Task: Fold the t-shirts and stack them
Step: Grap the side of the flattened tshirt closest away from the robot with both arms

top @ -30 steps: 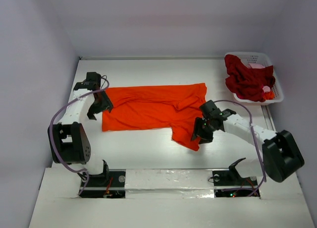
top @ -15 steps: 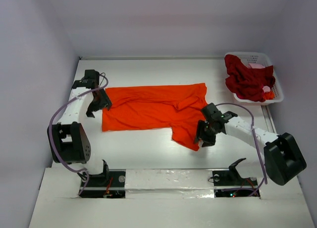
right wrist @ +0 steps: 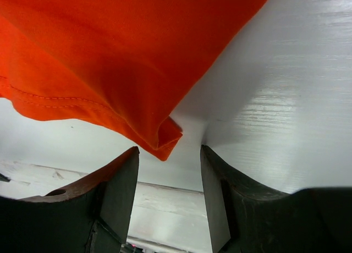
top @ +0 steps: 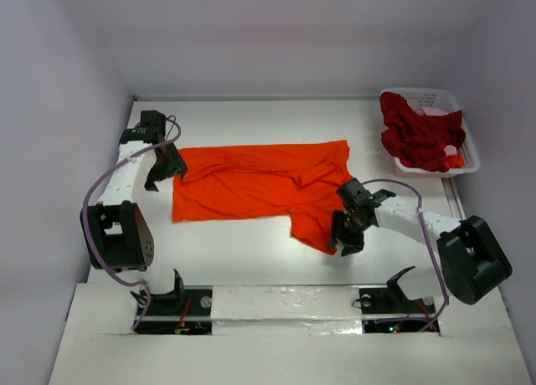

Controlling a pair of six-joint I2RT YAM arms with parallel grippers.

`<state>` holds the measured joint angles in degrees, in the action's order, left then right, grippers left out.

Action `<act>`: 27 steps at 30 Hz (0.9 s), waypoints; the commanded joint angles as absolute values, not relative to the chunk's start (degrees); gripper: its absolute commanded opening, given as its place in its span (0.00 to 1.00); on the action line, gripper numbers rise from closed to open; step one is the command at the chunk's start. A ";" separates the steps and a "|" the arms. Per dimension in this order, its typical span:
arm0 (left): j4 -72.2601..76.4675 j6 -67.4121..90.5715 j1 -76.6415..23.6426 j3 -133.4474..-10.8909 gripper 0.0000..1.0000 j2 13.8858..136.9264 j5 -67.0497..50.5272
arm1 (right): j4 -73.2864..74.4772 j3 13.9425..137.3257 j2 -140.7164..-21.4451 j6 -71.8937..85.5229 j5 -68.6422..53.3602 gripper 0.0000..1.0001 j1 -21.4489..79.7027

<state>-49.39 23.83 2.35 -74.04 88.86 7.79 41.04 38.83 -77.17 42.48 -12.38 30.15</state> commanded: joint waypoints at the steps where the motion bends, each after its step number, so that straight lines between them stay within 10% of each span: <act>1: -50.54 23.82 2.72 -77.69 0.69 89.38 8.09 | 39.99 39.11 -77.87 40.17 -14.06 0.54 30.85; 16: -50.98 23.38 2.72 -78.22 0.70 89.12 8.70 | 35.33 41.04 -83.58 38.06 -13.62 0.53 30.85; 27: -51.15 23.29 3.25 -79.28 0.70 89.47 8.70 | 34.54 40.61 -83.67 38.32 -13.09 0.22 30.85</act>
